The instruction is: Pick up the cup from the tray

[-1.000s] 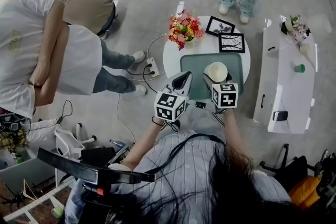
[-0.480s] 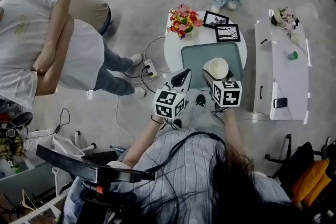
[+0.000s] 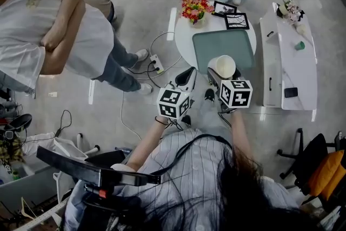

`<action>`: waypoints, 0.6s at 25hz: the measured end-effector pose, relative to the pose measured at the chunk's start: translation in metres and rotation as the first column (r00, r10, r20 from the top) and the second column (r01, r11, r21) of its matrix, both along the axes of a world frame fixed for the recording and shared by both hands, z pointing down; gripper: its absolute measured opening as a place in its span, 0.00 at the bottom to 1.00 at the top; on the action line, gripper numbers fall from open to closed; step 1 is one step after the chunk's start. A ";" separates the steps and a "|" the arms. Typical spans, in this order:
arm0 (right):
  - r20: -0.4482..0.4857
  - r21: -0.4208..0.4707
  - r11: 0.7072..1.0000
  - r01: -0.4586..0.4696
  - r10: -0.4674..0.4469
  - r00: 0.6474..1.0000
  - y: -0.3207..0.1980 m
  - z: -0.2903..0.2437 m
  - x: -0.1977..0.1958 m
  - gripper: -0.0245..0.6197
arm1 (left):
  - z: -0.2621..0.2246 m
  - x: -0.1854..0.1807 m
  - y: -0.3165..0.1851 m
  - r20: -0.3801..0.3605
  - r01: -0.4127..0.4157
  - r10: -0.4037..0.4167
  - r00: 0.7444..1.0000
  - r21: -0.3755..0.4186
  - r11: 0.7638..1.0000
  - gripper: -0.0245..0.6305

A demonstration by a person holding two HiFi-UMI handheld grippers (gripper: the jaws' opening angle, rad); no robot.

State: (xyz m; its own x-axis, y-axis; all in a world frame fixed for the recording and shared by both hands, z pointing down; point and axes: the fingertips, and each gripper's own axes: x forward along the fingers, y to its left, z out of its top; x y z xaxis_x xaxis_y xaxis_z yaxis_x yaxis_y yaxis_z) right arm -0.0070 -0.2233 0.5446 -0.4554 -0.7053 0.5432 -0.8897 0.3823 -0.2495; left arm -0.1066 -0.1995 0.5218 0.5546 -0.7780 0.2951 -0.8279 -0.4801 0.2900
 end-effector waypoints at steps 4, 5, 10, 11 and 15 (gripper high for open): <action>-0.018 0.011 1.000 -0.013 0.013 1.000 0.031 -0.004 -0.007 0.66 | 0.003 -0.008 0.026 -0.015 -0.015 0.015 1.000 -0.003 1.000 0.06; -0.017 0.011 1.000 -0.015 0.016 1.000 0.038 -0.005 -0.010 0.66 | 0.003 -0.010 0.032 -0.019 -0.016 0.016 1.000 -0.003 1.000 0.06; -0.010 0.005 0.999 -0.034 0.034 0.999 0.073 -0.009 -0.010 0.66 | 0.001 -0.006 0.061 -0.033 -0.042 0.042 0.999 0.000 0.999 0.06; -0.011 0.004 0.999 -0.038 0.038 0.999 0.079 -0.009 -0.010 0.66 | 0.000 -0.005 0.066 -0.036 -0.046 0.046 0.998 -0.001 0.999 0.06; -0.008 0.003 0.999 -0.043 0.043 0.999 0.099 -0.010 -0.007 0.66 | 0.000 -0.001 0.082 -0.033 -0.055 0.055 0.998 0.000 0.998 0.06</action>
State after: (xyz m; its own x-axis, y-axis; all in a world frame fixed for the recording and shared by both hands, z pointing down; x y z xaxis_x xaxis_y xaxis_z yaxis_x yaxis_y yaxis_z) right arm -0.0142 -0.1246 0.5348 -0.4206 -0.7255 0.5447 -0.9071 0.3447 -0.2415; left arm -0.1073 -0.1178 0.5219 0.6062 -0.7457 0.2766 -0.7900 -0.5246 0.3172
